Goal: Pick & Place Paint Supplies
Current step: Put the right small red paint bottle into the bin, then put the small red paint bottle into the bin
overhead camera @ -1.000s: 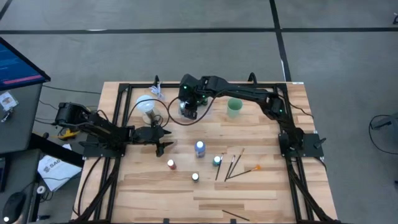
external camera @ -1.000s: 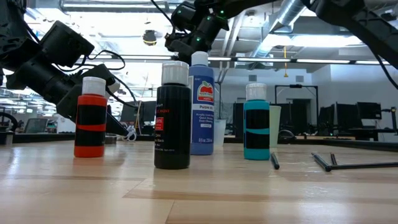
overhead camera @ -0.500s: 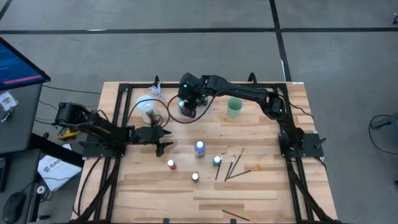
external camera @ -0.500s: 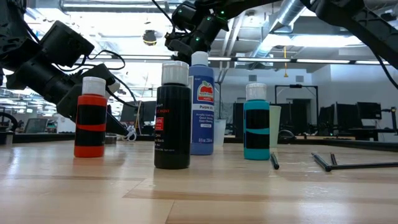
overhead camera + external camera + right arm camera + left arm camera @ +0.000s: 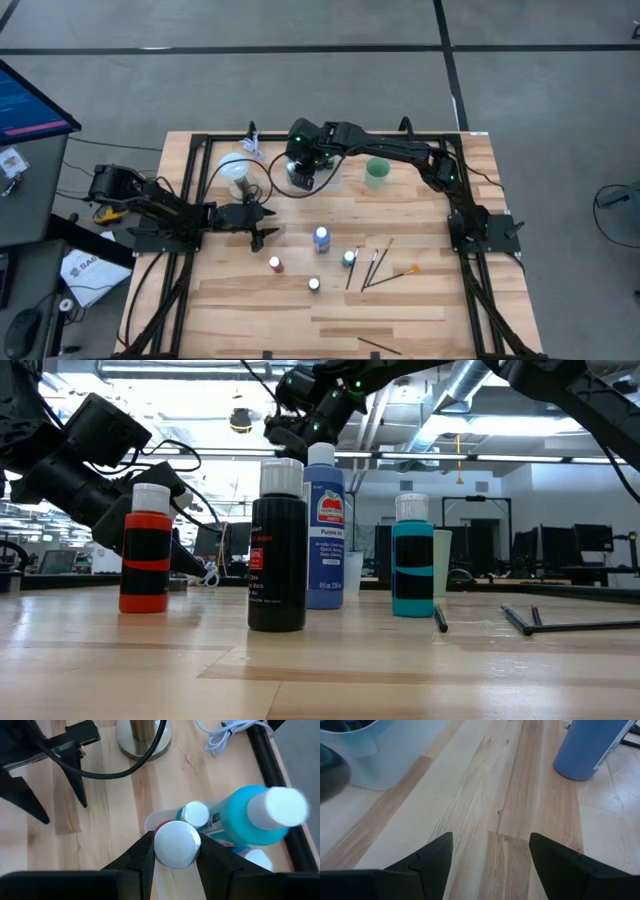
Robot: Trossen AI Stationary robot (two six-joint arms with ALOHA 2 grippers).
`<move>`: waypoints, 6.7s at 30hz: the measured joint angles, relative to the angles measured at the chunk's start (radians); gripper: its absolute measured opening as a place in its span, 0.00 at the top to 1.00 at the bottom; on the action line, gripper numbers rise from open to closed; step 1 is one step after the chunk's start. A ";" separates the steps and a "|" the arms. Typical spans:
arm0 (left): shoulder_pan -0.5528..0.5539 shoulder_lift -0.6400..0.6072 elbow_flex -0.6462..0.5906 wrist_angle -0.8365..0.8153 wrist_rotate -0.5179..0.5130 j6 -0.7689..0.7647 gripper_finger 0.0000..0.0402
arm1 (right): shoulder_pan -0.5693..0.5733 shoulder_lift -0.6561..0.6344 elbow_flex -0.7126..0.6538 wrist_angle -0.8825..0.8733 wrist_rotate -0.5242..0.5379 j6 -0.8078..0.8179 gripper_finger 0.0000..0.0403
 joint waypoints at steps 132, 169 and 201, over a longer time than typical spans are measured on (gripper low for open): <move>0.285 0.261 0.112 0.185 -0.088 0.192 1.00 | 0.066 0.062 -0.181 0.312 -0.039 0.059 0.70; 0.285 0.262 0.115 0.199 -0.060 0.139 1.00 | 0.066 0.056 -0.179 0.230 -0.039 0.060 0.64; 0.231 -0.004 0.056 0.197 -0.061 0.154 1.00 | 0.079 -0.014 0.190 -0.267 -0.033 -0.057 0.58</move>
